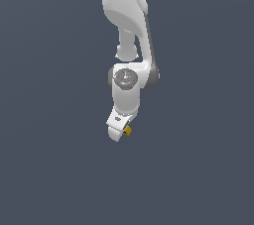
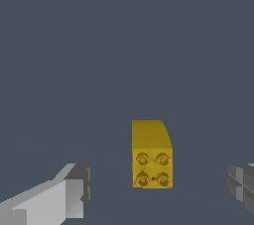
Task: Pick up the object and move it to a goal position.
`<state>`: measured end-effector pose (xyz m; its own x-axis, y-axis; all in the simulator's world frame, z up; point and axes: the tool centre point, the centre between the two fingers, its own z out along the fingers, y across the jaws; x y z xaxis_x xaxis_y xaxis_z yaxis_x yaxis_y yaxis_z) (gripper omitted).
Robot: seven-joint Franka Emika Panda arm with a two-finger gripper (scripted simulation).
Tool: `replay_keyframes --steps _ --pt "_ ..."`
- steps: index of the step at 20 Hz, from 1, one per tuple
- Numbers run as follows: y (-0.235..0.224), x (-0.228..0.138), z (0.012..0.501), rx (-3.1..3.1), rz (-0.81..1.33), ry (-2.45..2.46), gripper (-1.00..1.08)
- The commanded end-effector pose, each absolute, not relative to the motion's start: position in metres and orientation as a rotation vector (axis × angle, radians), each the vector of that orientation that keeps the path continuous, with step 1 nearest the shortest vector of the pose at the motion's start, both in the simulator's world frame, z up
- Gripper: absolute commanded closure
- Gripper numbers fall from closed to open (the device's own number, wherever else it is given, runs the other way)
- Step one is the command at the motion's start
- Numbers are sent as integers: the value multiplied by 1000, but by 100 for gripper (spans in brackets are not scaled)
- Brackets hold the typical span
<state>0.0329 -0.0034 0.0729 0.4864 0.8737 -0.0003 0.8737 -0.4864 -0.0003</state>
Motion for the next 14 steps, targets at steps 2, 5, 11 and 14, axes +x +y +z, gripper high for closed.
replay_keyframes --steps 2,5,11,14 --pt "-4 33 72 -2699 0 -1608 -92" --pt "-4 33 71 -2702 0 -1602 -92" --pt "-3 32 48 -2700 0 -1606 -92" --pt "-4 32 32 -2699 0 -1607 -92"
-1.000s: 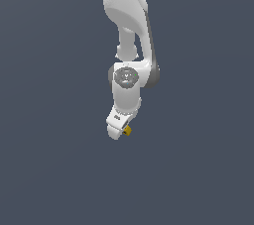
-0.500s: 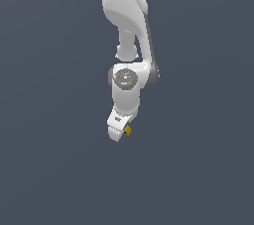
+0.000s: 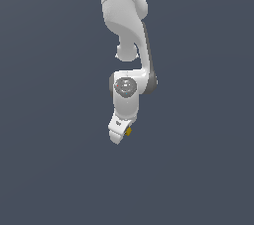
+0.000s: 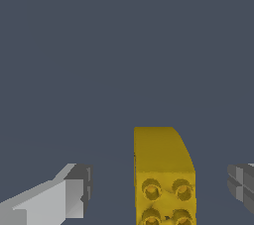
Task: Pick up the object and move it to a goal position.
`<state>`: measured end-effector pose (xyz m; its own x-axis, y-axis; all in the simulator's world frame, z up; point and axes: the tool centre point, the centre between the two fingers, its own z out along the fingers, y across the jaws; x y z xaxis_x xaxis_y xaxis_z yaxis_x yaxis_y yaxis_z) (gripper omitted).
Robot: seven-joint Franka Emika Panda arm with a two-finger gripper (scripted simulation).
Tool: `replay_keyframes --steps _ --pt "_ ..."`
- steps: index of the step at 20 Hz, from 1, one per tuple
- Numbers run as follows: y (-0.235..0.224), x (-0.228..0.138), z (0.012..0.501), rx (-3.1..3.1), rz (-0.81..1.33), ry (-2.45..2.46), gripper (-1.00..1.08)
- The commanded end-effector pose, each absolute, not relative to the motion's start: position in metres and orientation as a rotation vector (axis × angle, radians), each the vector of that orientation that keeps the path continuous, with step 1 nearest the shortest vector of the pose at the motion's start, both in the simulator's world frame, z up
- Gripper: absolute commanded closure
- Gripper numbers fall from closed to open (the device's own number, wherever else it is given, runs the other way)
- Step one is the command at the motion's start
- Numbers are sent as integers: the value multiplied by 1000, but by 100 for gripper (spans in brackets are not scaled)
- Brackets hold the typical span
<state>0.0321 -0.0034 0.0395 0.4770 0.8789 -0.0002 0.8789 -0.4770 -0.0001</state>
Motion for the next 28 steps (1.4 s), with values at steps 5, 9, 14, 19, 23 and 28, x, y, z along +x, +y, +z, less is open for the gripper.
replay_keyframes --steps 5,9,14,19,23,28 --pt "-3 33 22 -2698 0 -1609 -92" --pt "-3 33 22 -2698 0 -1609 108" --pt "-3 33 22 -2698 0 -1609 108" --pt "-3 32 23 -2699 1 -1608 108" --pt "4 29 28 -2699 1 -1608 108" --pt "24 19 44 -2699 1 -1609 108"
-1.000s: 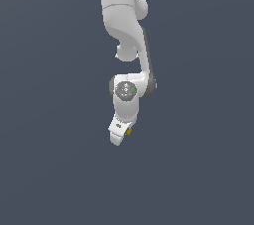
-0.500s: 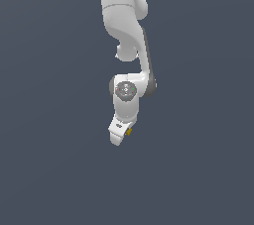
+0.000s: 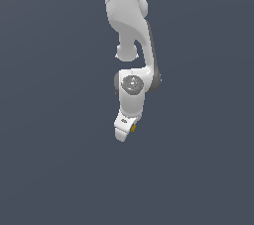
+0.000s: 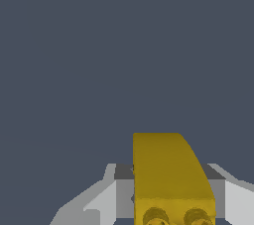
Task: Pick up the object and move it to a goal position.
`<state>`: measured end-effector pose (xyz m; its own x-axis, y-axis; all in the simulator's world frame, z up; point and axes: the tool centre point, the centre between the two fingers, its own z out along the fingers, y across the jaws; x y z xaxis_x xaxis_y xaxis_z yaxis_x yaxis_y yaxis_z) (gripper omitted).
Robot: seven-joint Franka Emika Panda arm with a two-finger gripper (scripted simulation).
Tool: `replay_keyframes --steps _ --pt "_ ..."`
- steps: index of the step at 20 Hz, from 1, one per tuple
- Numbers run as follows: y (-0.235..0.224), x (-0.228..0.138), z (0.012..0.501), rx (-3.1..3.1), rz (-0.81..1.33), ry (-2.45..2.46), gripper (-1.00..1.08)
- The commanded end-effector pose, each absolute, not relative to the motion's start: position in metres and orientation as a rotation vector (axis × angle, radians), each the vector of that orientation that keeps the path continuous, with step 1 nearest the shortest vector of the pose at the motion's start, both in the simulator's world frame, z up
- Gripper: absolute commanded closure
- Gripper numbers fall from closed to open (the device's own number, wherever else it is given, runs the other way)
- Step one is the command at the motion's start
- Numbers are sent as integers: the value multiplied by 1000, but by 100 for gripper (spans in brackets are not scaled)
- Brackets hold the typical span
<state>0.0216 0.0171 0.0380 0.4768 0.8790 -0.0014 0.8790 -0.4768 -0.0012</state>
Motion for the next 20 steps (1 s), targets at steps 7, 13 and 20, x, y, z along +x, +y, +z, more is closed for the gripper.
replay_keyframes --steps 7,13,20 --pt "76 -7 84 -2700 2 -1610 108" --pt "132 -35 129 -2700 3 -1611 108" --pt "194 -64 177 -2700 2 -1611 108"
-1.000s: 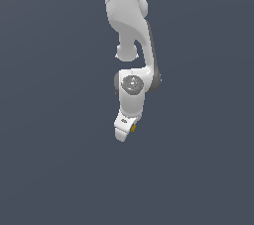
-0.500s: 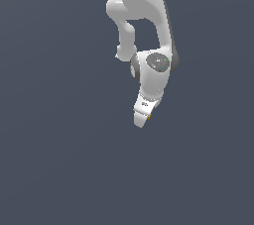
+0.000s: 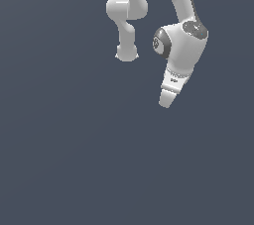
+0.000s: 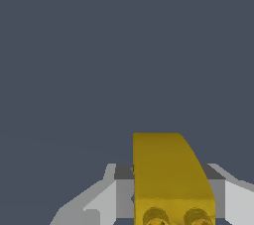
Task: Pick up the object and move it to a goal position.
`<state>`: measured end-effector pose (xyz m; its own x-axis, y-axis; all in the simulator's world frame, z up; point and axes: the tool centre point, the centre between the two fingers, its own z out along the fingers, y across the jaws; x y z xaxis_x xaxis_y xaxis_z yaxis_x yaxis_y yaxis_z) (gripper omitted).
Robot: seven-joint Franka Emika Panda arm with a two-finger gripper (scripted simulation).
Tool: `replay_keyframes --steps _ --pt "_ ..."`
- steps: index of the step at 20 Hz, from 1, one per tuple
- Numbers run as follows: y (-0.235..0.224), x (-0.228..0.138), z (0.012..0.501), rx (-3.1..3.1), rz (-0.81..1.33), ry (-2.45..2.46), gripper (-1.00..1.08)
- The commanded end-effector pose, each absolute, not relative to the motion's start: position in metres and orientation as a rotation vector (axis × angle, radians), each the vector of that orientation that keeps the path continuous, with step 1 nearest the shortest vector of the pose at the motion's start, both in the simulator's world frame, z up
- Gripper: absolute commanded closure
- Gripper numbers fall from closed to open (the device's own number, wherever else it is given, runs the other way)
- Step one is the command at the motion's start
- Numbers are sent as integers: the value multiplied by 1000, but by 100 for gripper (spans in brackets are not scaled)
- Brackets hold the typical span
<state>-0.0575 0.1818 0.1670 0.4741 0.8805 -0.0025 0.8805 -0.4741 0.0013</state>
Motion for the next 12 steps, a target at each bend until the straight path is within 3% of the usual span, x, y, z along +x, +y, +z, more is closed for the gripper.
replay_keyframes --steps 1,12 --pt "202 -67 183 2696 -2 1609 108" --pt "245 -83 217 2698 0 1609 108"
